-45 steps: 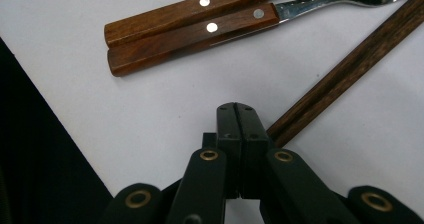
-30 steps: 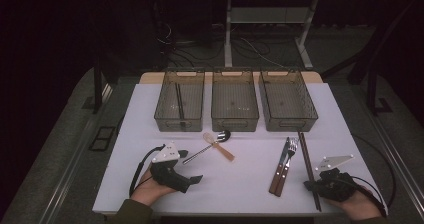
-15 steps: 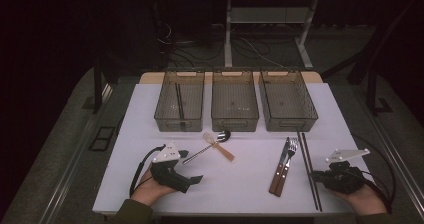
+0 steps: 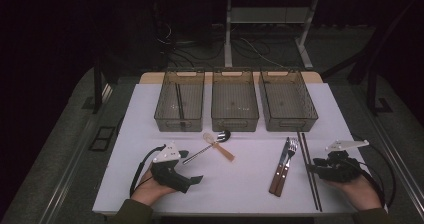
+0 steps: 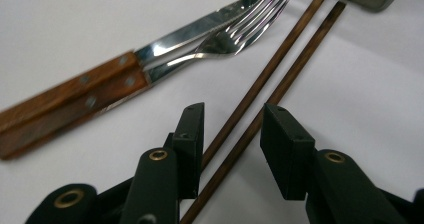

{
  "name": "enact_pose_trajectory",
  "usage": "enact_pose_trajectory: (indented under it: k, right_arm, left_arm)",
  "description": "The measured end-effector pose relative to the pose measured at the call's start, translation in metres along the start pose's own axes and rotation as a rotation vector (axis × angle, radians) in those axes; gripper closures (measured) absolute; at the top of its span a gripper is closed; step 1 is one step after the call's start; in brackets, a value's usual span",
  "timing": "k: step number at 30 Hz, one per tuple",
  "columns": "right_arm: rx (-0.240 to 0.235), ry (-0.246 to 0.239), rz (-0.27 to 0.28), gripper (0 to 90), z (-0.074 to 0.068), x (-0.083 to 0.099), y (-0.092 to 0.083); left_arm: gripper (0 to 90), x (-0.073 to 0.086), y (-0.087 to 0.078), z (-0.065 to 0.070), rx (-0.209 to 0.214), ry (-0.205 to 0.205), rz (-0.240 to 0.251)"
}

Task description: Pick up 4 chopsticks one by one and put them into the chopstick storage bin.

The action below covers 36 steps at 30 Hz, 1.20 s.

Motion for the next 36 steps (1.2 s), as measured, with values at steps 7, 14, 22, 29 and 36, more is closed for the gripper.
enact_pose_trajectory:
  k: [7, 14, 22, 29, 36]
  right_arm:
    - [0.018, 0.06, 0.027, 67.0, 0.018, -0.021, 0.015]
    - [0.045, 0.092, 0.018, 65.6, 0.027, -0.034, 0.03]
    - [0.087, 0.169, 0.054, 65.4, 0.044, -0.053, 0.044]
    - [0.127, 0.204, 0.037, 64.0, 0.048, -0.063, 0.061]
    - [0.112, 0.231, 0.026, 62.5, 0.048, -0.063, 0.064]
  left_arm:
    - [0.6, 0.0, 0.0, 0.0, 0.0, 0.002, 0.001]
    - [0.6, 0.0, 0.0, -0.001, 0.001, 0.0, 0.001]
    - [0.8, 0.0, 0.0, -0.001, 0.0, 0.0, -0.001]
    - [0.8, 0.0, -0.001, -0.001, 0.001, 0.001, 0.0]
    - [0.8, 0.0, 0.0, -0.001, 0.0, 0.001, 0.0]
Point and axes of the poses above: each handheld gripper's, and its own axes: y roughly forward along the jaws, x roughly out of its underside, z roughly to its right, the point moved 1 cm from there along y, roughly forward along the jaws, and after that the axes turned 4 degrees about x, right-handed, at the moved point
